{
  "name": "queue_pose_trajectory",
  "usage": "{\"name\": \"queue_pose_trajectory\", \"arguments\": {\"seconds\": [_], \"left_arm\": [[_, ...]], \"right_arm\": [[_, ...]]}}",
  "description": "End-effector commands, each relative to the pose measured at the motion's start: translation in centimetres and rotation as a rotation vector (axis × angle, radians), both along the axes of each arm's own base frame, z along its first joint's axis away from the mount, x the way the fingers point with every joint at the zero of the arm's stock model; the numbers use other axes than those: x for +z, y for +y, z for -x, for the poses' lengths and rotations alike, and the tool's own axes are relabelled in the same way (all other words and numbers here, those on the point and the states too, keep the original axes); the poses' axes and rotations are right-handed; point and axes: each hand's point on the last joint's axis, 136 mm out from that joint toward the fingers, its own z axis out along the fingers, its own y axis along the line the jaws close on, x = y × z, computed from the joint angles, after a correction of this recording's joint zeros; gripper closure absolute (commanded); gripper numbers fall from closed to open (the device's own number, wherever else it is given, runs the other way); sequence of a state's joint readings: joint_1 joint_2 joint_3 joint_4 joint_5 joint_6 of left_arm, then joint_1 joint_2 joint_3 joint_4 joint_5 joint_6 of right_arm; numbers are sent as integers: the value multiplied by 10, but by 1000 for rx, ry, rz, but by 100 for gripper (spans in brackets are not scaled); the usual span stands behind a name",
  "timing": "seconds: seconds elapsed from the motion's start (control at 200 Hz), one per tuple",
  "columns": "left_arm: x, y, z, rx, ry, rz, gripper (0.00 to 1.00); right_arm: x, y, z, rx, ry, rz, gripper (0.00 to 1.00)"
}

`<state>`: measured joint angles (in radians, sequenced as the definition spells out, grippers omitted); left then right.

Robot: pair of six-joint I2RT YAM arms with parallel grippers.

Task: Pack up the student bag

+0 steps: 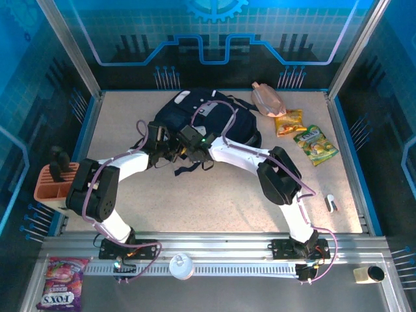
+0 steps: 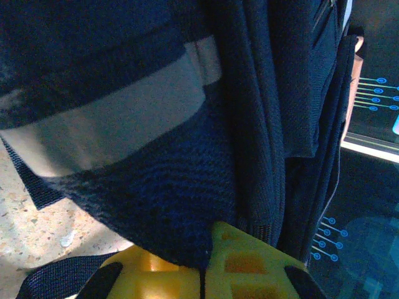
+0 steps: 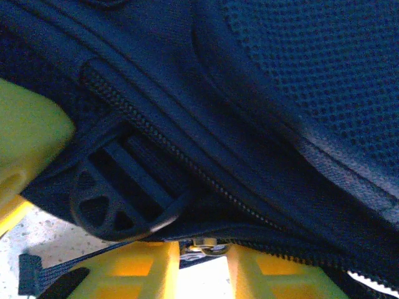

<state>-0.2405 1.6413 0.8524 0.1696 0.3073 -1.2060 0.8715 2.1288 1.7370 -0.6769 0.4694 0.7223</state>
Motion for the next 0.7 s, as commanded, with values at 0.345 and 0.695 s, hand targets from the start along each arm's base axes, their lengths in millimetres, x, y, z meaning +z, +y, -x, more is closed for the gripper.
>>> {"name": "queue_pose_trajectory", "arguments": {"seconds": [0.345,0.695], "left_arm": [[27,-17,-4,-88,-62,54,100],[25,-16,-6,-93,-60,53,100]], "right_arm": [[6,-69,5,-80,-43,31,89],[1,-84,14,2,-18,66,84]]}}
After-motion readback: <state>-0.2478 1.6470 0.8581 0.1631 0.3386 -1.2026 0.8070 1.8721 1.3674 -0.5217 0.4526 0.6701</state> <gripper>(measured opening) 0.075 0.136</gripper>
